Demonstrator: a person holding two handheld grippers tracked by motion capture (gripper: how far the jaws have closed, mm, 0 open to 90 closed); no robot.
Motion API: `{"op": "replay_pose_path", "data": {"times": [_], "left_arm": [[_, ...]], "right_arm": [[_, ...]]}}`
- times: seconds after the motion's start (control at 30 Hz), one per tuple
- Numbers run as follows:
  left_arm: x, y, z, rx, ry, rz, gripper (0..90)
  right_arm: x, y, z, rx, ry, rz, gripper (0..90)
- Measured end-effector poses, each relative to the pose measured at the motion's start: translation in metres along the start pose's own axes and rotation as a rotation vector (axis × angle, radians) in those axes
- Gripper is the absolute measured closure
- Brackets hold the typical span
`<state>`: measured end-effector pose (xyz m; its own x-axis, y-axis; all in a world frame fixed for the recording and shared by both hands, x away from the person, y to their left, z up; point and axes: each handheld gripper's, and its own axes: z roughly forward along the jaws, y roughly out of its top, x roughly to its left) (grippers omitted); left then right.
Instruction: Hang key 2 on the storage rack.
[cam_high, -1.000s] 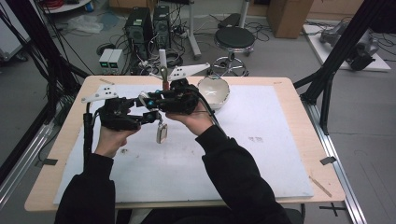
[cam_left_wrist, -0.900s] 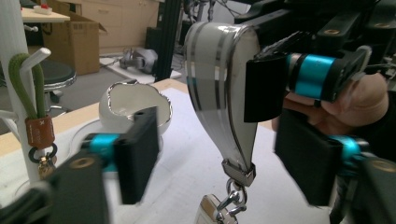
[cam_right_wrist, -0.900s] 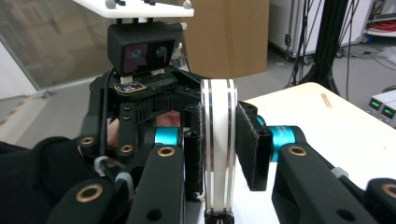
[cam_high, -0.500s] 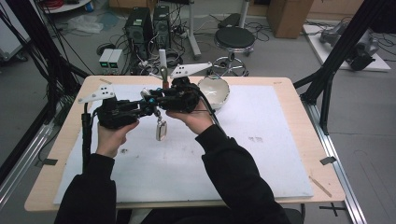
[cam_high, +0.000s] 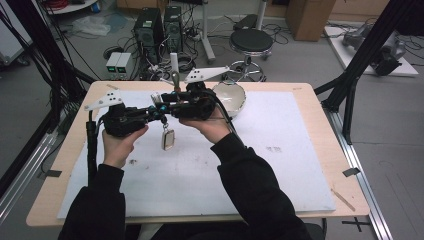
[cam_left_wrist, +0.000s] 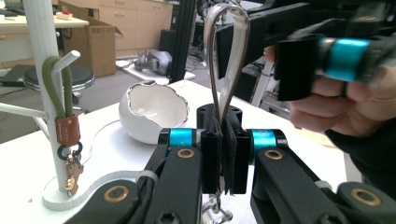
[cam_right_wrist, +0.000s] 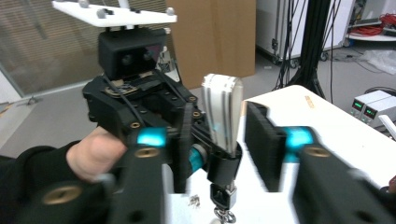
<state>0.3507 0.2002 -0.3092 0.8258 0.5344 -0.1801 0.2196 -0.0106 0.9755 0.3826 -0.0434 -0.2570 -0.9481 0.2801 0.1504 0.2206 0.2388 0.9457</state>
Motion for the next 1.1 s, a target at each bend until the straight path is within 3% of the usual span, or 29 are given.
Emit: {"op": "replay_pose_path", "data": {"times": [0.07, 0.13, 0.3, 0.47, 0.57, 0.63, 0.7, 0.83, 1.1], "left_arm": [[0.001, 0.000, 0.000, 0.002, 0.009, 0.006, 86.6], [0.002, 0.000, -0.001, 0.001, 0.016, 0.002, 86.6], [0.006, 0.000, -0.003, -0.002, 0.038, -0.006, 86.6], [0.011, 0.001, -0.004, 0.002, 0.064, -0.014, 86.6], [0.014, 0.003, -0.005, 0.003, 0.078, -0.006, 86.6], [0.017, 0.006, -0.007, -0.003, 0.087, -0.008, 86.6], [0.018, 0.007, -0.007, -0.004, 0.100, -0.011, 86.6], [0.022, 0.010, -0.007, 0.008, 0.118, -0.007, 86.6], [0.032, 0.021, -0.010, 0.005, 0.168, -0.008, 86.6]], "right_arm": [[0.000, 0.000, -0.004, 0.002, -0.014, -0.007, 53.7], [-0.001, -0.001, -0.008, 0.000, -0.034, -0.004, 43.3], [-0.008, -0.007, -0.022, -0.019, -0.125, 0.027, 22.9], [-0.018, -0.015, -0.036, -0.028, -0.192, 0.056, 11.6], [-0.022, -0.020, -0.045, -0.033, -0.219, 0.062, 10.3], [-0.022, -0.024, -0.050, -0.032, -0.255, 0.034, 9.4], [-0.021, -0.028, -0.054, -0.025, -0.280, 0.015, 0.5], [-0.020, -0.034, -0.061, -0.024, -0.312, -0.020, 0.4], [-0.027, -0.051, -0.083, -0.031, -0.349, -0.003, 0.4]]}}
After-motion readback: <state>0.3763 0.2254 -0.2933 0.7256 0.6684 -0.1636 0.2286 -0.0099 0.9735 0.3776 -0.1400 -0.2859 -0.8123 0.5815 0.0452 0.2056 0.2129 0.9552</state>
